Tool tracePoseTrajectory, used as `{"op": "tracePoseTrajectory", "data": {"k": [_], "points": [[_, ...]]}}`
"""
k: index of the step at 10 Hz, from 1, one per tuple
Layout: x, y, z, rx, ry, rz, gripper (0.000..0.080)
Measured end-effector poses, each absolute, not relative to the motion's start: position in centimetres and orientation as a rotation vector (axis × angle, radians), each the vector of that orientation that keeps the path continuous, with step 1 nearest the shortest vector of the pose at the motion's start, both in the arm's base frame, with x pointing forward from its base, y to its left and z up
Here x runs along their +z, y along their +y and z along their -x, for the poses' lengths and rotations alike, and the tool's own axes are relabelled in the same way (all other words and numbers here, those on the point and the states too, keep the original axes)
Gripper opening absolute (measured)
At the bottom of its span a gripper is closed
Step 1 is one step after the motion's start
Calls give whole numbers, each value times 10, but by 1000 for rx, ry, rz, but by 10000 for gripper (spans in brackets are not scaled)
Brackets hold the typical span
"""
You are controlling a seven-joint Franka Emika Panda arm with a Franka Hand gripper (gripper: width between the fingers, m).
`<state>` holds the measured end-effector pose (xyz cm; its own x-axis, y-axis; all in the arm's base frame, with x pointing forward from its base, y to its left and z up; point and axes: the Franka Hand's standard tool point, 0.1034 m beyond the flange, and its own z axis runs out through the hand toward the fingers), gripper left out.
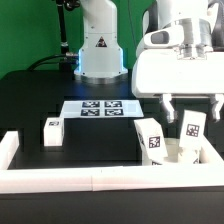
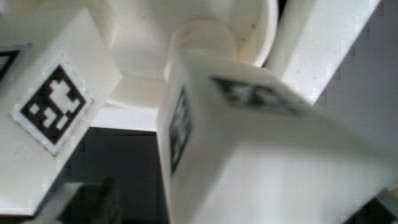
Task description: Assemble stool
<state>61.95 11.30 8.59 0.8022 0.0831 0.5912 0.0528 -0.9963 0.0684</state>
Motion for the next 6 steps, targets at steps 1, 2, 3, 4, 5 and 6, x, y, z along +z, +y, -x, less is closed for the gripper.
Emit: {"op": "tracePoseTrajectory", "data": {"k": [1, 2, 3, 4, 5, 6], "points": [[86, 113, -619, 966, 111, -2936, 629], [85, 113, -619, 965, 111, -2936, 643], [85, 113, -619, 964, 111, -2936, 643], [85, 113, -619, 964, 111, -2936, 649], [85, 113, -619, 964, 111, -2936, 649], [85, 113, -619, 964, 111, -2936, 649]]}}
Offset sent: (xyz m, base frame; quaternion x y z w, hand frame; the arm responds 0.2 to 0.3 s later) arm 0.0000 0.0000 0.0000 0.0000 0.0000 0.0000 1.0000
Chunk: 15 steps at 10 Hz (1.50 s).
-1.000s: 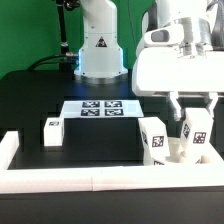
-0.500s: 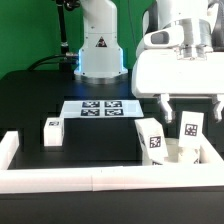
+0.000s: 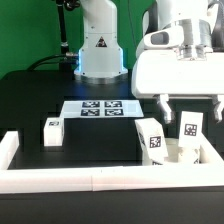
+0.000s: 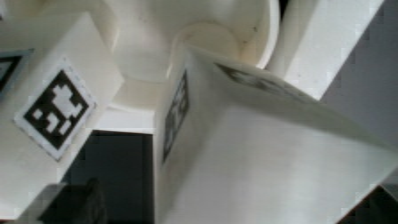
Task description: Assemble stool
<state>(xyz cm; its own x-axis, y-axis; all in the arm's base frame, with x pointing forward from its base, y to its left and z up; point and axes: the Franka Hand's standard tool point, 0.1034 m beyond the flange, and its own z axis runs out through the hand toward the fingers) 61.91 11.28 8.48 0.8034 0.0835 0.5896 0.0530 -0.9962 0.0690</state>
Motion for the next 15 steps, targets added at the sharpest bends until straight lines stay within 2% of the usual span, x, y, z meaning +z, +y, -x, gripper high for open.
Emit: {"op": "tracePoseTrajectory", "data": {"k": [4, 6, 9, 12, 15], "points": [[85, 113, -619, 962, 109, -2937, 649], [97, 107, -618, 896, 36, -2982, 649], [97, 115, -606, 537, -101, -3130, 649], [99, 125, -610, 156, -176, -3207, 649], [99, 122, -616, 126, -183, -3209, 649]]}}
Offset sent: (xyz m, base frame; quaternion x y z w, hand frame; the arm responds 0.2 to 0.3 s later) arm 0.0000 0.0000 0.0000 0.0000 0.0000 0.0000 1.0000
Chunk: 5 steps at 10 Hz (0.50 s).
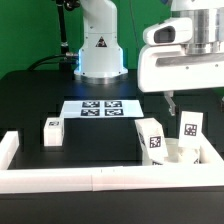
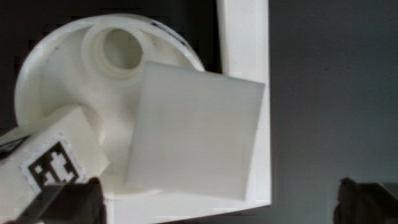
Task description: Assemble stool
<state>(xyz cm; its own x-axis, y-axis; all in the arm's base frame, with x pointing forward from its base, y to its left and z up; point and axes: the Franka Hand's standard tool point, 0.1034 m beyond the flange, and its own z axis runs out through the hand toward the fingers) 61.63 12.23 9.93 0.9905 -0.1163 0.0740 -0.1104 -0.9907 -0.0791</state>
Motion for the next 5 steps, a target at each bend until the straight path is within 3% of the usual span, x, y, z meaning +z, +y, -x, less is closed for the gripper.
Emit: {"op": "tracePoseTrajectory", "data": {"k": [5], "points": [[86, 108, -612, -93, 343, 3054, 649]]}}
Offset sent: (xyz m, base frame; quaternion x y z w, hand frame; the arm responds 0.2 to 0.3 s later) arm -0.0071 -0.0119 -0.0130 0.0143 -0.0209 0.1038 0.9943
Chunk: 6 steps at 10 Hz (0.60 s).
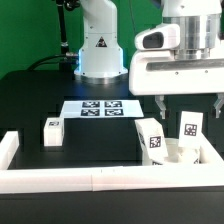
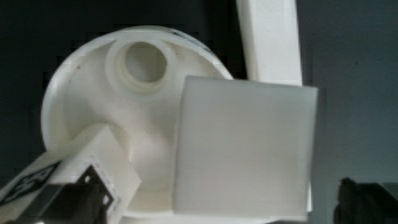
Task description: Assemble stool
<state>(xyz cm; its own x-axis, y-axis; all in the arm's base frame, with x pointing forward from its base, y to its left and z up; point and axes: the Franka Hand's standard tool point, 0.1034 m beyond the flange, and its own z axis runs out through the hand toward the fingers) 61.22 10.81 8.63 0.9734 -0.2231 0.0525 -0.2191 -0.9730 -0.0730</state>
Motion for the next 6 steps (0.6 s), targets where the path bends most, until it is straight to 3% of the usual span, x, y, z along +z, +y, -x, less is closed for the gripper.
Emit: {"op": "tracePoseTrajectory", "data": {"k": [5, 6], "points": [[76, 102, -617, -164, 392, 3056, 649], [76, 102, -617, -164, 391, 3056, 526]]}}
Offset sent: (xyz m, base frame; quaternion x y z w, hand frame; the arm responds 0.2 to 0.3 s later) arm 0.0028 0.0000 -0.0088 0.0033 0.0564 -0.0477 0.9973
